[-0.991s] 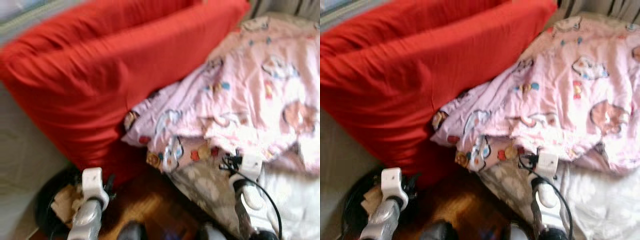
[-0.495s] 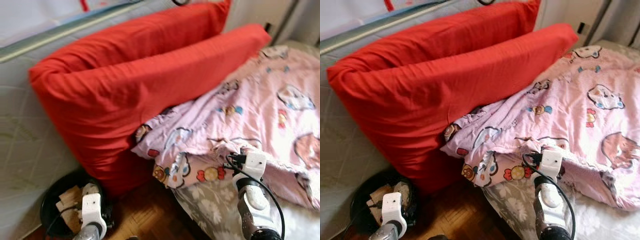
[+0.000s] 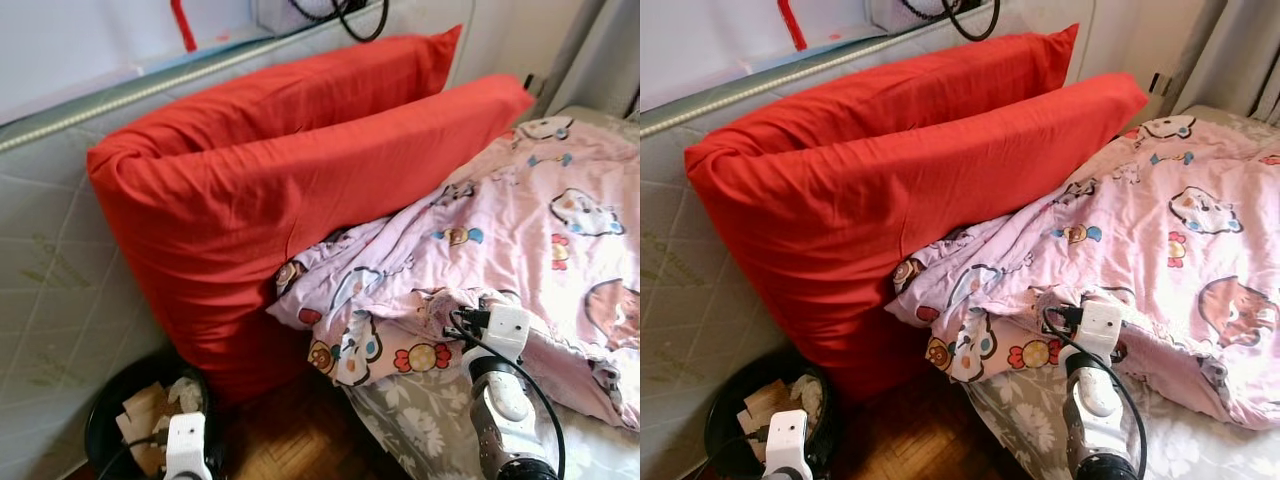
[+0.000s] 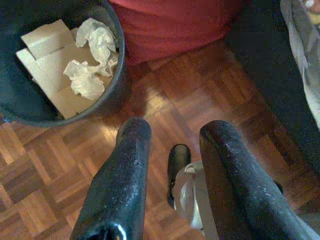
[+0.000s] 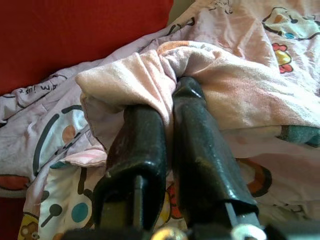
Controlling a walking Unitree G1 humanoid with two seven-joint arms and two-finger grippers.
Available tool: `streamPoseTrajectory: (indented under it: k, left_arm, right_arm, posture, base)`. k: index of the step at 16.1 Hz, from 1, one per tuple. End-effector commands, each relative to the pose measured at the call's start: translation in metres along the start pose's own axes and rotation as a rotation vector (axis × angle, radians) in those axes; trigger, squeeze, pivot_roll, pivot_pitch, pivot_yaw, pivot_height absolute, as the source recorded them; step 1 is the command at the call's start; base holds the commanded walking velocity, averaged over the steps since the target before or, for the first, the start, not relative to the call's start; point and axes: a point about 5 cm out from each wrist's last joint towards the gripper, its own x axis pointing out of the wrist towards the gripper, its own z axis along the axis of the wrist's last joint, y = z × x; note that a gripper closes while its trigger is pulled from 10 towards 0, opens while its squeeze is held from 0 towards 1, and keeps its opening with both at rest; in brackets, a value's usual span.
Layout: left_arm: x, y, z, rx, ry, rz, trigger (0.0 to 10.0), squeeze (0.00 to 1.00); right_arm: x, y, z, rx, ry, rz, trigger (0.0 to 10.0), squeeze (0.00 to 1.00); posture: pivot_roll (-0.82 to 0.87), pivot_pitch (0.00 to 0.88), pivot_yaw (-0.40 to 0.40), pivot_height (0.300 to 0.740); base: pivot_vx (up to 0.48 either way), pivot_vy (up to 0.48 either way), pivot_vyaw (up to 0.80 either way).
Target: Clean up the room
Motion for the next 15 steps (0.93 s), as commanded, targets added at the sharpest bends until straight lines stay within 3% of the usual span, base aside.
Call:
streamPoseTrajectory:
  k: [1, 8, 15]
  left_arm:
    - [-0.005, 0.009, -0.015, 0.027, 0.063, 0.014, 10.0, 0.00]
    - [-0.011, 0.008, -0.033, 0.031, 0.130, 0.006, 10.0, 0.00]
    - [-0.010, 0.007, -0.030, 0.042, 0.115, -0.013, 10.0, 0.00]
  right_arm:
    - [-0.003, -0.002, -0.005, 0.008, 0.006, -0.014, 10.0, 0.00]
    - [-0.006, 0.001, -0.009, -0.006, 0.016, -0.015, 10.0, 0.00]
    - [-0.004, -0.001, -0.007, -0.006, 0.015, -0.030, 10.0, 0.00]
  posture:
    - [0.03, 0.072, 0.044, 0.740]
    - [0.03, 0.065, 0.047, 0.740]
    - [0.03, 0.088, 0.048, 0.740]
  base:
    - [0.000, 0.000, 0.00]
    - [0.000, 0.000, 0.00]
    - [0.000, 0.000, 0.00]
